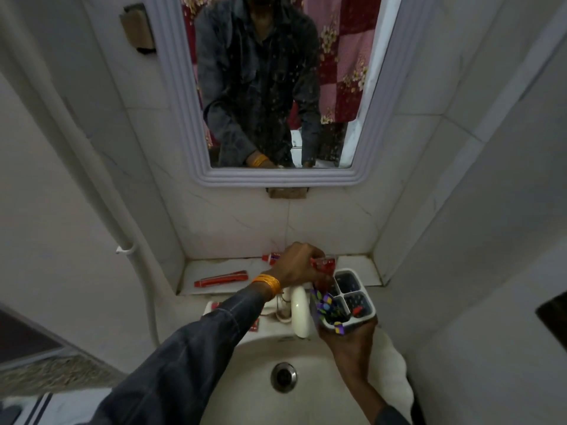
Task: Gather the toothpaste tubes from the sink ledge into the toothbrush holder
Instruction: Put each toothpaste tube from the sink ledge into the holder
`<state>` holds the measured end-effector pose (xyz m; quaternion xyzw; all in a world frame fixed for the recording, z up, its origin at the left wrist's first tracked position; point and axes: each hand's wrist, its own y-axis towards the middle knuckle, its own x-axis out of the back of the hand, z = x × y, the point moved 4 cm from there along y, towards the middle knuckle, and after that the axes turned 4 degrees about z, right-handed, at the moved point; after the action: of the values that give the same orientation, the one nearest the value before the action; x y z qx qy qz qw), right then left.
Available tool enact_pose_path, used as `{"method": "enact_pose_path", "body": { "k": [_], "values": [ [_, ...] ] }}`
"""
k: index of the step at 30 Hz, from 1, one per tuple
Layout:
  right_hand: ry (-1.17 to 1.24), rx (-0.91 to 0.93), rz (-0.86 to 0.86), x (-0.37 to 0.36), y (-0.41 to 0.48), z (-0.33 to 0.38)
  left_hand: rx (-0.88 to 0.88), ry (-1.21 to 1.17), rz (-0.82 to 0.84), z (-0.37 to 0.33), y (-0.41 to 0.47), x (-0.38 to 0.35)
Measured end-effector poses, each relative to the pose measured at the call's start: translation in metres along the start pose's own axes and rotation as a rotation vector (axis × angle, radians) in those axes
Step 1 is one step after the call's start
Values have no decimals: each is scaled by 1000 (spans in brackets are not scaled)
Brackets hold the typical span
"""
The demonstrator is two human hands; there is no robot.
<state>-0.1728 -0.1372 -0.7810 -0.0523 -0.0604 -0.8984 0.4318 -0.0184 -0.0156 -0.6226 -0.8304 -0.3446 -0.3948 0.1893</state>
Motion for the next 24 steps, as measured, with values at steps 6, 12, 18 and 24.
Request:
{"method": "enact_pose_path", "body": {
  "k": [6,12,18,24],
  "values": [
    [32,-19,30,-2,-1,0,-5,26,-55,11,5,4],
    [15,19,45,-2,-2,2,294,130,-85,106,-42,5],
    [-73,28,23,1,1,1,531,324,-108,190,-104,2],
    [-92,21,-14,4,4,-1,576,407,-36,206,-85,1]
  ]
}}
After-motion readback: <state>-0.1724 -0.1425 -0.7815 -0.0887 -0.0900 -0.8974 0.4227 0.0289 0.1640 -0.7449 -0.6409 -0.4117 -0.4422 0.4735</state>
